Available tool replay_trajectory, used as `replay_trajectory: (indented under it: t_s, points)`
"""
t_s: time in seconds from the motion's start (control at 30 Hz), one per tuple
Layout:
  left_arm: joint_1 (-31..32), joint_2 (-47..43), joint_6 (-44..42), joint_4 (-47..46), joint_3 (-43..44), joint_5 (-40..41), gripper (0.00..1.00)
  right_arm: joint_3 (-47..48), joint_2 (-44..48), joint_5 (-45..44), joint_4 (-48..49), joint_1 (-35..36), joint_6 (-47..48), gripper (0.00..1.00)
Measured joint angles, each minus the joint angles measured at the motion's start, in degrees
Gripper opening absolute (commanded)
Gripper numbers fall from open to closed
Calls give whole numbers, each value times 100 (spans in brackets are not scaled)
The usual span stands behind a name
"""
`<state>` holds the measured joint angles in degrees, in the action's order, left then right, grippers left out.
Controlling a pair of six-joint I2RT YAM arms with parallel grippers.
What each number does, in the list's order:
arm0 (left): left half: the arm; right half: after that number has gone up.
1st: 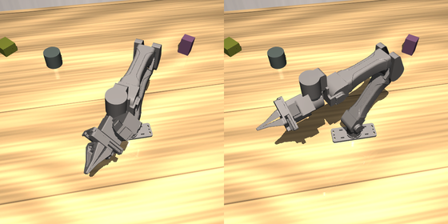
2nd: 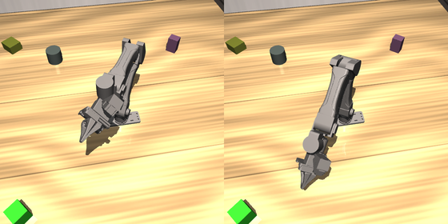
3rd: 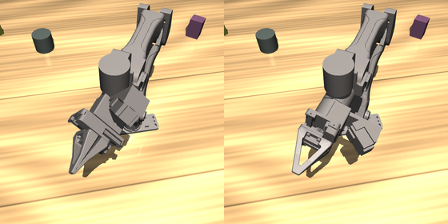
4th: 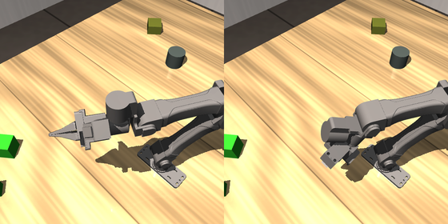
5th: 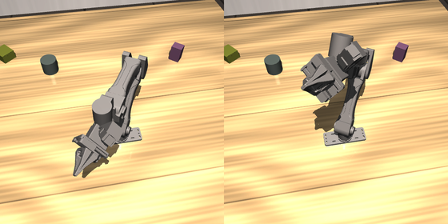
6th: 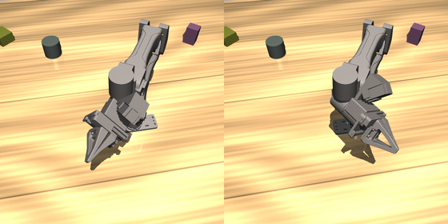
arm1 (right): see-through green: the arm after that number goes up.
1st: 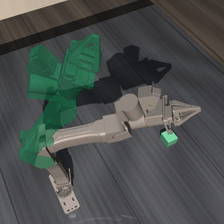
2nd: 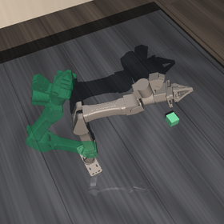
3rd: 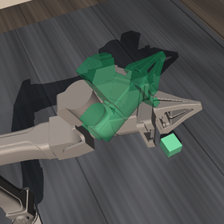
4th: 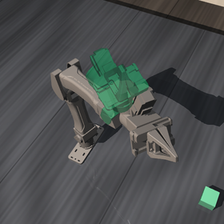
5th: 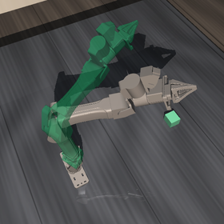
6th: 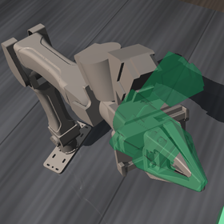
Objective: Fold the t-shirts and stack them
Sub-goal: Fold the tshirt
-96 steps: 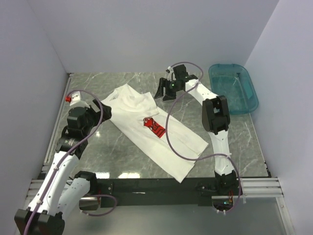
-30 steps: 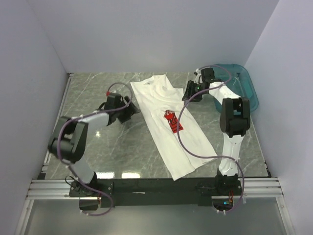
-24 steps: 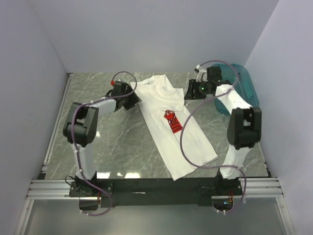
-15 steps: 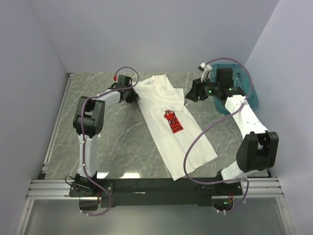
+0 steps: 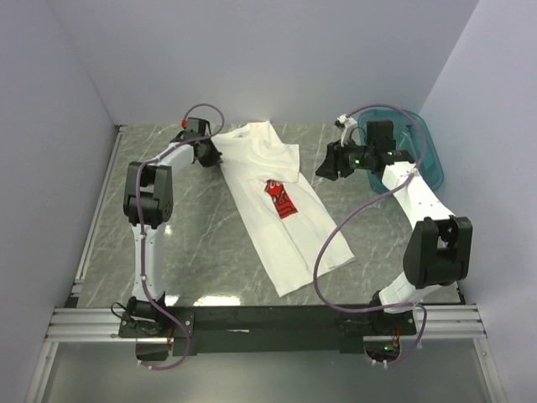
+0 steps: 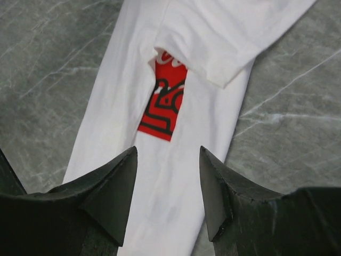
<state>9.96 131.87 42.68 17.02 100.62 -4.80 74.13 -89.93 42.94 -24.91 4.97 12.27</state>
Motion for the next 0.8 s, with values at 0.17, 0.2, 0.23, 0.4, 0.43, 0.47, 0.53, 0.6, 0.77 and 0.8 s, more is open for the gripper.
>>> replay_trajectory:
  t_s: [0.17, 0.2, 0.23, 0.4, 0.43, 0.47, 0.53, 0.6, 0.77, 0.8]
  points:
    - [-286, 103, -426, 214, 323, -48, 56, 378, -686, -2, -44, 2, -214, 59]
    - [-319, 50, -498, 168, 293, -63, 60, 566, -911, -2, -39, 2, -302, 60]
    - [-348, -42, -577, 144, 195, -39, 63, 776, -1132, -7, -50, 2, -404, 60]
    - [-372, -820, -914, 164, -636, -7, 65, 1956, -2369, -55, -7, 48, -1099, 59]
    - [-363, -1051, -970, 142, -841, -7, 64, 2221, -2656, -144, -13, 57, -1327, 58]
    - [-358, -1322, -1029, 133, -1047, -17, 64, 2476, -2933, -214, -48, 68, -1539, 57]
    - [-350, -1937, -1102, 24, -1506, -94, 63, 3014, -3440, -446, -144, 85, -1926, 55]
    - [-348, -2704, -1180, -103, -2028, -247, 62, 3554, -3980, -671, -192, 98, -2334, 54]
    - [-317, -4518, -1392, -522, -3307, -675, 62, 4074, -4756, -844, -245, 111, -3178, 53]
    - [-310, -4798, -1449, -568, -3556, -726, 62, 4146, -4861, -846, -280, 116, -3331, 52]
